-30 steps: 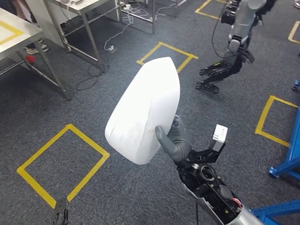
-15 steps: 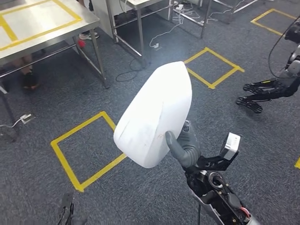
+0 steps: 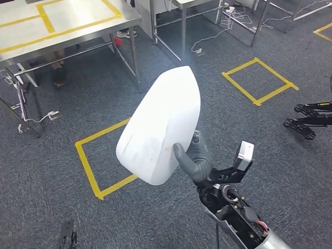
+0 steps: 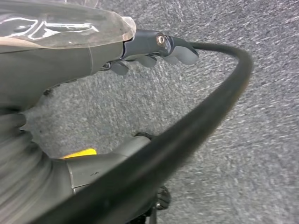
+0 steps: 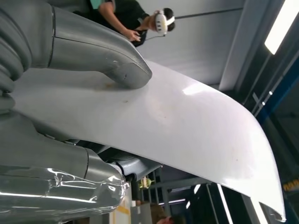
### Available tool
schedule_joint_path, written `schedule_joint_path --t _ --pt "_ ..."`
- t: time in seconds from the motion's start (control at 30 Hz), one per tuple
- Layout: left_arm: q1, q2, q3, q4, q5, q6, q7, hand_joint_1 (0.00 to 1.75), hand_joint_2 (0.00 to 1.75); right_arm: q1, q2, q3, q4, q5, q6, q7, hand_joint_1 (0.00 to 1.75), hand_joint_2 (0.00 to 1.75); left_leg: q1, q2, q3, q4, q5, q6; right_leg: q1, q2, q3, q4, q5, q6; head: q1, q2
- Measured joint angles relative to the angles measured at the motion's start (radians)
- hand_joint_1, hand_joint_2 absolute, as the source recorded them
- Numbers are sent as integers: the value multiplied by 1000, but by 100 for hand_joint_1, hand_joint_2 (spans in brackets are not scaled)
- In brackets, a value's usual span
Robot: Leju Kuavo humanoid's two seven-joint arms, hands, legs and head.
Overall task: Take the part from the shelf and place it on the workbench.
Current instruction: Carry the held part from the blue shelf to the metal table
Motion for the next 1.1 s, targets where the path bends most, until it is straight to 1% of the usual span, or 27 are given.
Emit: schedule_joint_path --t 0.07,0.13,0.2,0.27,0.3,0.33,0.37,0.4,0.43,0.47,0.5,0.53,0.57,0.6,0.63,0.67,0.7,0.73,0.77,0.8,0.83,0.87,0.9,0.97,1.0,1.03,1.1 --pt "0 1 0 -1 -2 0 -2 0 175 -5 0 0 0 -1 3 -1 175 175 -3 -19 -1 0 -3 16 1 -14 8 -2 -6 12 5 0" --pt "1 2 0 -1 -5 1 -1 0 175 -8 1 0 0 -2 5 -3 175 175 0 -37 4 -3 -4 29 -3 14 3 23 -29 22 10 0" --pt "-2 2 0 -1 -9 4 0 0 175 -9 1 0 1 -3 7 -5 175 175 3 -56 8 -5 -4 41 -6 66 -47 136 -91 27 22 0" --pt "-5 2 0 -2 -15 6 1 0 175 -6 0 0 3 -3 8 -5 175 175 -1 -79 8 -4 -5 47 -6 88 -122 289 -153 25 35 0" --pt "-5 2 0 -2 -17 7 2 0 175 -4 0 0 5 -3 8 -5 175 175 -2 -93 9 -4 -6 48 -6 91 -145 331 -158 23 39 0" --pt "-4 2 0 -2 -19 7 2 0 175 -3 0 1 7 -3 8 -5 175 175 -4 -107 11 -4 -6 48 -6 92 -150 329 -141 20 41 0" --pt "-4 2 0 -2 -20 7 3 0 175 -3 0 1 8 -3 8 -6 175 175 -5 -123 14 -3 -6 48 -6 97 -135 286 -105 16 44 0" --pt "-4 1 0 -3 -21 8 3 0 175 -4 0 1 9 -3 8 -7 175 175 -5 -137 16 -3 -7 47 -6 114 -107 213 -58 10 47 0" --pt "-5 0 0 -4 -23 8 3 0 175 -4 0 1 9 -3 8 -8 175 175 -6 -151 17 -2 -8 45 -7 145 -78 139 -20 3 50 0" --pt "-6 -1 0 -4 -24 10 4 0 175 -5 0 1 9 -3 7 -10 175 175 -6 -164 15 -1 -8 42 -8 173 -54 77 4 -2 51 0" --pt "-7 -1 0 -5 -25 11 4 0 175 -5 0 1 9 -3 6 -11 175 175 -4 -176 10 1 -6 36 -7 195 -37 39 14 -6 52 0" --pt "-7 -1 0 -6 -26 13 5 0 175 -5 0 1 9 -3 5 -12 175 175 -1 -189 4 0 -4 29 -6 202 -30 24 11 -9 52 0" --pt "-6 1 0 -6 -26 14 5 0 175 -6 0 1 9 -3 4 -12 175 175 0 -203 -1 -1 1 21 -6 190 -24 15 10 -10 53 0" --pt "-3 2 0 -6 -26 15 5 0 175 -7 1 1 9 -3 4 -12 175 175 2 -201 -5 -1 2 14 -8 177 -18 10 13 -13 55 0" --pt "-1 2 0 -7 -26 16 6 0 175 -8 1 1 9 -3 4 -13 175 175 0 -179 -11 9 -5 8 -10 163 -13 3 17 -17 52 0" --pt "-2 3 0 -9 -27 16 6 0 175 -9 2 2 9 -3 4 -15 175 175 -2 -146 -27 39 -22 3 -12 146 -9 -4 20 -21 44 0" --pt "-5 3 0 -10 -29 16 6 0 175 -9 2 2 9 -3 4 -16 175 175 -1 -108 -55 93 -51 -1 -11 129 -6 -9 22 -24 35 0" --pt "-8 4 0 -11 -31 16 6 0 175 -8 3 2 9 -4 4 -17 175 175 0 -81 -92 163 -83 -7 -10 112 -5 -10 21 -27 27 0" --pt "-10 4 0 -12 -33 17 6 0 175 -7 3 2 10 -4 3 -18 175 175 2 -71 -129 232 -109 -12 -8 95 -5 -10 20 -28 22 0" --pt "-10 4 0 -12 -34 17 6 0 175 -6 3 2 11 -4 3 -18 175 175 5 -68 -155 279 -120 -15 -7 79 -5 -10 18 -29 19 0" --pt "-8 4 0 -13 -35 17 6 0 175 -6 3 3 12 -4 3 -18 175 175 7 -66 -161 288 -113 -18 -7 64 -4 -9 15 -28 15 0" --pt "-7 4 0 -13 -35 17 6 0 175 -6 3 3 13 -4 3 -18 175 175 8 -63 -144 255 -88 -20 -8 51 -2 -8 13 -27 11 0" --pt "-6 5 0 -13 -36 17 6 0 175 -6 3 3 14 -4 3 -18 175 175 9 -51 -107 187 -53 -21 -8 39 0 -7 9 -23 6 0" --pt "-8 6 0 -14 -37 17 6 0 175 -7 3 3 14 -4 3 -19 175 175 5 -10 -32 49 -6 -13 -3 18 6 -3 -2 -13 -3 0" --pt "-9 6 0 -15 -38 17 6 0 175 -8 3 3 14 -4 3 -19 175 175 2 2 -12 13 1 -5 0 9 9 -1 -7 -7 -4 0" --pt "-9 7 0 -16 -38 17 6 0 175 -8 3 3 14 -4 3 -19 175 175 -2 4 -7 3 -2 4 3 2 12 -2 -10 -2 -3 0" --pt "-7 7 0 -17 -38 17 6 0 175 -9 3 3 14 -3 4 -19 175 175 -1 -18 -6 3 -4 18 3 -10 19 -3 -18 8 3 0"
